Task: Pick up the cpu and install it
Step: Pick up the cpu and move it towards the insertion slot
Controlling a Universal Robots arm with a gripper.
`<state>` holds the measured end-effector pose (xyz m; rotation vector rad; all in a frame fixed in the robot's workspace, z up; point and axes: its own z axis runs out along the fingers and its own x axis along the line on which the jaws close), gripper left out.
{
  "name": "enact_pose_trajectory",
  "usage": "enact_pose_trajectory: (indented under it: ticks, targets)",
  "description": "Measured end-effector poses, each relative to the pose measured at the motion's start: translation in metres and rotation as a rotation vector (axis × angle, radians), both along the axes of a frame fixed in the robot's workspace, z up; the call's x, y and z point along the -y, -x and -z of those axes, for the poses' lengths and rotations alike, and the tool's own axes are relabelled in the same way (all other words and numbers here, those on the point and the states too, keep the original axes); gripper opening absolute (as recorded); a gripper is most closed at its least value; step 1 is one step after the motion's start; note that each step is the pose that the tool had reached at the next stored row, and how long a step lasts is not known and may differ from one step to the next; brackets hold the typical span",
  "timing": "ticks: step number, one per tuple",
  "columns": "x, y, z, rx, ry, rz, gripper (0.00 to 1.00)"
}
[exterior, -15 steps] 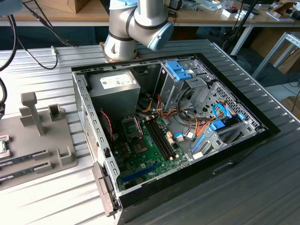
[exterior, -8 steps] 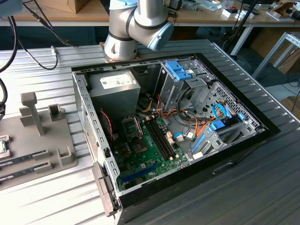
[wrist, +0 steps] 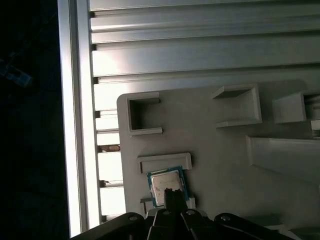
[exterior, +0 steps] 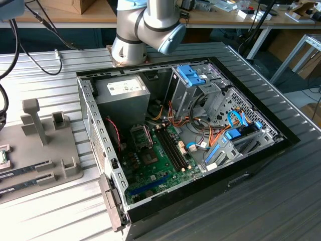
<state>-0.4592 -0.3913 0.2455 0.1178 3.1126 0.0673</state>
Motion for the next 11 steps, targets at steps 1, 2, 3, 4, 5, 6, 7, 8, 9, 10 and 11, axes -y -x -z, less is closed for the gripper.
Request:
enact_pose_trajectory:
  ticks: [1,2,3,4,5,6,7,8,9,10,11]
  targets:
    - [0.0000,0.0000,0.0004,0.0001,0.0000,0.000,0.11]
    - [0.0000,0.0000,0.0006,0.0000,0.0000,0.000,0.11]
    - [0.0000,0.0000,0.0012,0.0000,0.0000,0.000,0.11]
    - [0.0000,0.0000,0.0015,0.0001,0.0000,0.000,0.11]
    - [0.0000,0.0000,0.0018,0.0001,0.0000,0.000,0.11]
    - [0.0000,0.0000,0.0026,0.0001,0.0000,0.000,0.11]
    - [0.0000,0.0000,0.0030,0.0001,0.0000,0.000,0.11]
    - [0.0000,0.0000,0.0033,0.0001,0.0000,0.000,0.11]
    - [0.0000,0.0000,0.0038,0.0000,0.0000,0.000,0.11]
    - [0.0000,0.0000,0.0041,0.0001,0.0000,0.000,0.11]
    - [0.0000,0.0000,0.0045,0.0001,-0.0001,0.000,0.11]
